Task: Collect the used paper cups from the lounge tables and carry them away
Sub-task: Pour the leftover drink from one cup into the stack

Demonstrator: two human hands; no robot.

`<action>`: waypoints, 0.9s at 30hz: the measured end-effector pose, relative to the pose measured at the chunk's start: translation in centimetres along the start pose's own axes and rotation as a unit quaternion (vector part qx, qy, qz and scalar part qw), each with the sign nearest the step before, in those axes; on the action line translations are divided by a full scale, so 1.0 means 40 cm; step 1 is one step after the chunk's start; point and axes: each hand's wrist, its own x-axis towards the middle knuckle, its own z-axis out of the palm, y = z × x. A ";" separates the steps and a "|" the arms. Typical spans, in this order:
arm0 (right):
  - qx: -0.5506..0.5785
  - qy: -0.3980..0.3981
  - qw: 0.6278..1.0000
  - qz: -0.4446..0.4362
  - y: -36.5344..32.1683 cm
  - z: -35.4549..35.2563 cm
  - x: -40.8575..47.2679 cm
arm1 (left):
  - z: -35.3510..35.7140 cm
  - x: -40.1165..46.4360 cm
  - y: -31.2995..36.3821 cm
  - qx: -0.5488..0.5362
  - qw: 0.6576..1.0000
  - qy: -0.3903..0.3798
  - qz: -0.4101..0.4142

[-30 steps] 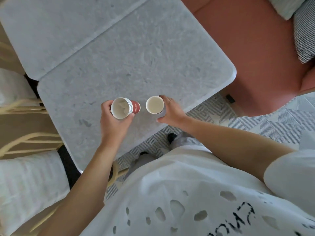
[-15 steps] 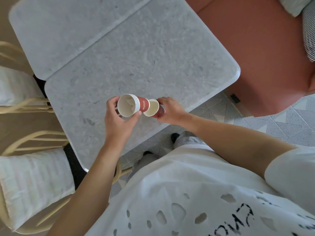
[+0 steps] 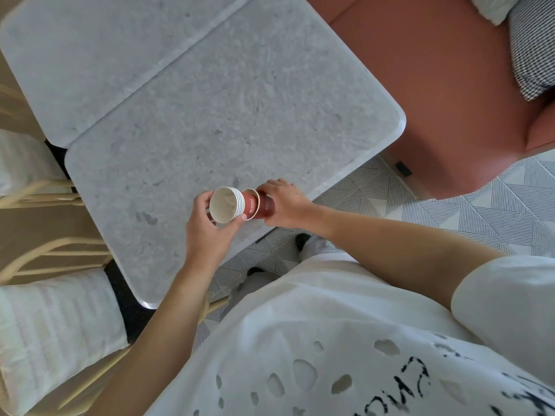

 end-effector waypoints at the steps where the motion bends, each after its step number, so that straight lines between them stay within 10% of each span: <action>1: -0.001 -0.004 1.000 -0.001 -0.001 0.003 -0.002 | 0.002 -0.001 -0.005 0.003 1.000 -0.002 -0.002; 27: 0.012 -0.037 0.999 -0.036 0.028 -0.010 -0.014 | 0.083 0.007 -0.026 0.071 0.997 -0.019 -0.029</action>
